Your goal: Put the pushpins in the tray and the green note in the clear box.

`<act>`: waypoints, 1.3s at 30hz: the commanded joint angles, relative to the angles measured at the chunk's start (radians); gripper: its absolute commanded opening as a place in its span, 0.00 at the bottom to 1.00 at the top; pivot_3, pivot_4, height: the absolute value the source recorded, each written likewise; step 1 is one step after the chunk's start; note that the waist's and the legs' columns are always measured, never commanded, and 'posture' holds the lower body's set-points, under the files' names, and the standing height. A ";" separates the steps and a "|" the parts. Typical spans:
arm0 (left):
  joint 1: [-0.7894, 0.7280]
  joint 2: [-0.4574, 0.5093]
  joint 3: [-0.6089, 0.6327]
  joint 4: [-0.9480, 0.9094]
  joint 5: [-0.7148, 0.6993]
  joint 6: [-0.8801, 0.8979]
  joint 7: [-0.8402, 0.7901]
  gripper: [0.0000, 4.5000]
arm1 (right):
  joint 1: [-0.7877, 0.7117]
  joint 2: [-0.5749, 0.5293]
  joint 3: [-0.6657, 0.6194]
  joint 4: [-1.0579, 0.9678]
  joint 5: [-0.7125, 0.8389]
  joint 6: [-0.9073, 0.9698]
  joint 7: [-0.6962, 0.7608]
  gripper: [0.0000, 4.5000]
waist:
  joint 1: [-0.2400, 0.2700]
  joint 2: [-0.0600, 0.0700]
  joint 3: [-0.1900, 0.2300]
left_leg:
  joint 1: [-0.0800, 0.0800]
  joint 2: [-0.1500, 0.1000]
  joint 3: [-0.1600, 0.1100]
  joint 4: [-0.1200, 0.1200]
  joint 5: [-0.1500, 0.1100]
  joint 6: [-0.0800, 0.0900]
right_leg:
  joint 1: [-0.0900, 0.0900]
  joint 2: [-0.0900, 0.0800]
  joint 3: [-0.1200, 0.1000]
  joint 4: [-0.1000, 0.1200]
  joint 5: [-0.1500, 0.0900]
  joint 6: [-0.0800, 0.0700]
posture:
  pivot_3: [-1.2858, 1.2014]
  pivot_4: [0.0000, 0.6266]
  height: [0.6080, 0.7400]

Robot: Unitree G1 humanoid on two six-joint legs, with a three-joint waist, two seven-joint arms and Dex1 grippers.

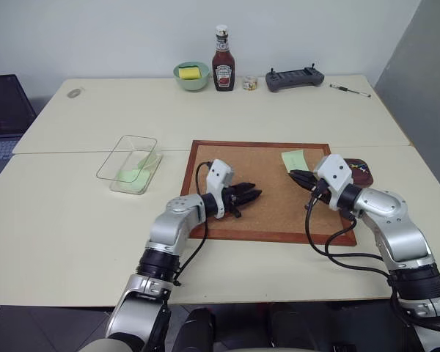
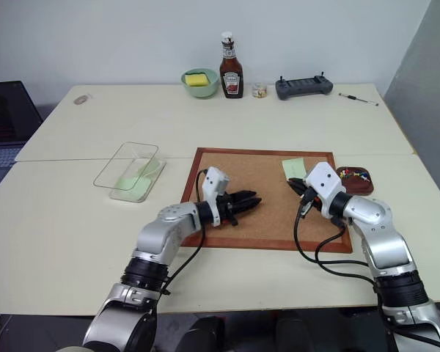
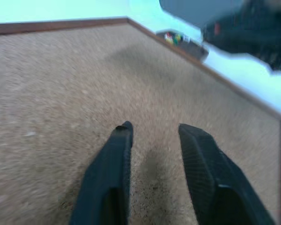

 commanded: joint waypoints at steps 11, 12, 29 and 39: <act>-0.057 -0.117 0.208 -0.169 -0.348 0.406 0.219 0.99 | -0.021 0.007 0.049 -0.016 -0.082 -0.161 0.001 0.00 | 0.004 -0.005 0.003 | 0.000 0.000 0.000 0.001 0.000 0.000 | 0.000 0.000 0.000 0.000 0.000 0.000 | 0.52 0.24 1.00; -0.067 -0.130 0.222 -0.160 -0.366 0.420 0.237 0.99 | -0.021 0.005 0.051 -0.016 -0.086 -0.167 0.002 0.00 | 0.005 -0.005 0.003 | 0.000 0.000 0.000 0.001 0.000 -0.001 | 0.000 0.000 0.000 0.000 0.000 0.000 | 0.52 0.24 1.00; -0.222 -0.235 0.295 0.109 -0.415 0.418 0.344 0.99 | -0.050 -0.029 0.059 -0.094 -0.123 -0.187 0.030 0.00 | 0.011 -0.006 0.003 | -0.001 0.000 0.000 0.001 0.002 -0.003 | 0.000 0.000 0.000 -0.001 0.000 0.000 | 0.52 0.24 1.00; -0.273 -0.269 0.343 0.173 -0.459 0.414 0.358 0.99 | -0.049 -0.029 0.075 -0.139 -0.142 -0.181 0.041 0.00 | 0.013 -0.006 0.004 | -0.001 0.000 0.001 0.001 0.002 -0.004 | 0.000 0.000 0.000 -0.001 0.000 0.000 | 0.52 0.24 1.00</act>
